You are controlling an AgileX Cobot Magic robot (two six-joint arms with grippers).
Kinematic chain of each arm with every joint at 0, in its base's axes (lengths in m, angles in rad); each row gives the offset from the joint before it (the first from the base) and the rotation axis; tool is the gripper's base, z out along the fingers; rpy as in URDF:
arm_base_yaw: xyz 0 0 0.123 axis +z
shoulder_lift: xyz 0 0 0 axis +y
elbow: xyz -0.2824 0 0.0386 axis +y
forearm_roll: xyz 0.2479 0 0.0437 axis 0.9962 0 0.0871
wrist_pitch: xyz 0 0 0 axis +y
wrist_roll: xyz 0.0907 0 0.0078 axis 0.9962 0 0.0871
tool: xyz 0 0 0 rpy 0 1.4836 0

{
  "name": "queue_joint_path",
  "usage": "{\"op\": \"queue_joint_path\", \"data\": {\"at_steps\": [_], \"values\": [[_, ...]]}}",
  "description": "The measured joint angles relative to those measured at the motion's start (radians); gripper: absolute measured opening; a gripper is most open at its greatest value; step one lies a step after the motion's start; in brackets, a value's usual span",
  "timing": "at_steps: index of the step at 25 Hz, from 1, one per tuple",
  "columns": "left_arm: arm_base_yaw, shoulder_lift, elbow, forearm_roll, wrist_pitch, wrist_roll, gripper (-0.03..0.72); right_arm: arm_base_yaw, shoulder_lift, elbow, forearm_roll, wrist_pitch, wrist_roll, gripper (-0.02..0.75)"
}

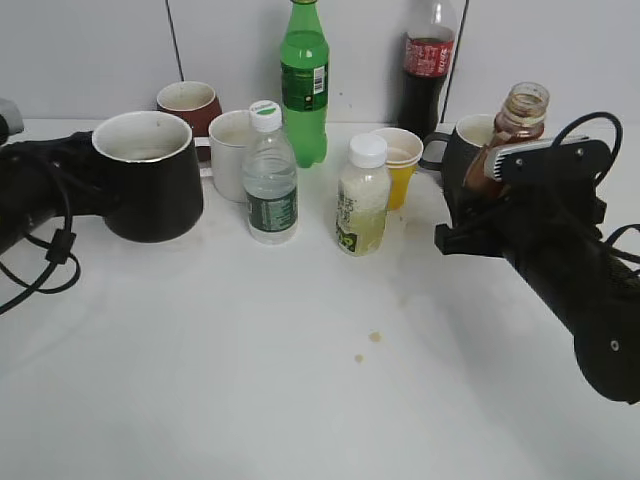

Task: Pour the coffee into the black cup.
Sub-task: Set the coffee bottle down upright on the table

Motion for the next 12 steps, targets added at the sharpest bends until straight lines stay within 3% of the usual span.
{"op": "queue_joint_path", "data": {"at_steps": [6, 12], "values": [[0.012, 0.094, -0.009, -0.086, -0.009, 0.066, 0.052, -0.063, 0.069, 0.0, -0.014, 0.0, 0.06, 0.504], [0.012, 0.245, -0.089, -0.089, 0.006, 0.073, 0.052, -0.089, 0.105, 0.0, -0.062, -0.009, 0.084, 0.504]]}}
